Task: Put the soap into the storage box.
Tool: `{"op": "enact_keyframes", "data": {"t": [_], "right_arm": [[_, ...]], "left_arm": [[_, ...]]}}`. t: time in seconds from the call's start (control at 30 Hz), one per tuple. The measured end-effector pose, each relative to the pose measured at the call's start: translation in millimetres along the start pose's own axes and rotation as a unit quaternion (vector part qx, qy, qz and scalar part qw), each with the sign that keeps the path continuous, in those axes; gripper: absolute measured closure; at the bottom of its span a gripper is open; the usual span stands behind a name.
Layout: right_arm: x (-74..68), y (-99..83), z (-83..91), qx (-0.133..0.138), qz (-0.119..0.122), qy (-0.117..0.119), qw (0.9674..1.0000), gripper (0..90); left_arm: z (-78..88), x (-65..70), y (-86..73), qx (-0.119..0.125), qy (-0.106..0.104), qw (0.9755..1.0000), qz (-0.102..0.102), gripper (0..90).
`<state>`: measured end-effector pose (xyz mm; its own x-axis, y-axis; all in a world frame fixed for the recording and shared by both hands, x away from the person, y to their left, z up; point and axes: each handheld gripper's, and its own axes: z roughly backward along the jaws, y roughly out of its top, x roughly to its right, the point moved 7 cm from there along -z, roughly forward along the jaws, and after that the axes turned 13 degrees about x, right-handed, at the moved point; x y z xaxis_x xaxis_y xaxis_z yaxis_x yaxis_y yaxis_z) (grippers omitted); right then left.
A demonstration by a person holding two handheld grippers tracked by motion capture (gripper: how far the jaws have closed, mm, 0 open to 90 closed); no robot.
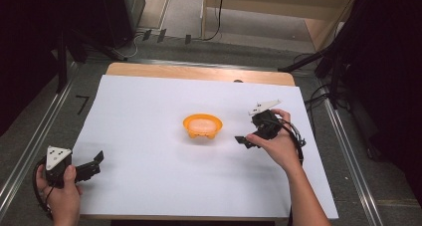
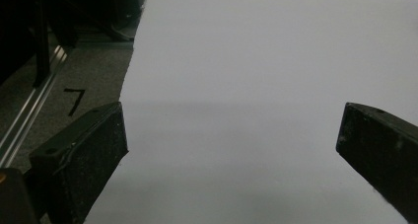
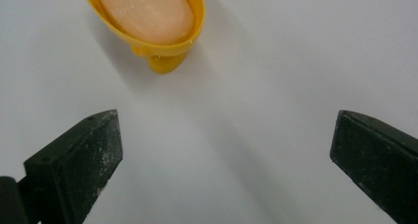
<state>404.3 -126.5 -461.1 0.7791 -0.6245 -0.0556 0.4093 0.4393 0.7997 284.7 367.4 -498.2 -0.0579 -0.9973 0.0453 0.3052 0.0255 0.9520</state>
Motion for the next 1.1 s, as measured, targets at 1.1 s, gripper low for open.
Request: {"op": "enact_keyframes", "data": {"t": [1.1], "right_arm": [[9.1,-84.6,59.8,0.072,-0.079,-0.068,0.9920,0.5]], "left_arm": [[0.5,0.0,-0.1,-0.001,0.004,1.0000,-0.005,0.0]]}}
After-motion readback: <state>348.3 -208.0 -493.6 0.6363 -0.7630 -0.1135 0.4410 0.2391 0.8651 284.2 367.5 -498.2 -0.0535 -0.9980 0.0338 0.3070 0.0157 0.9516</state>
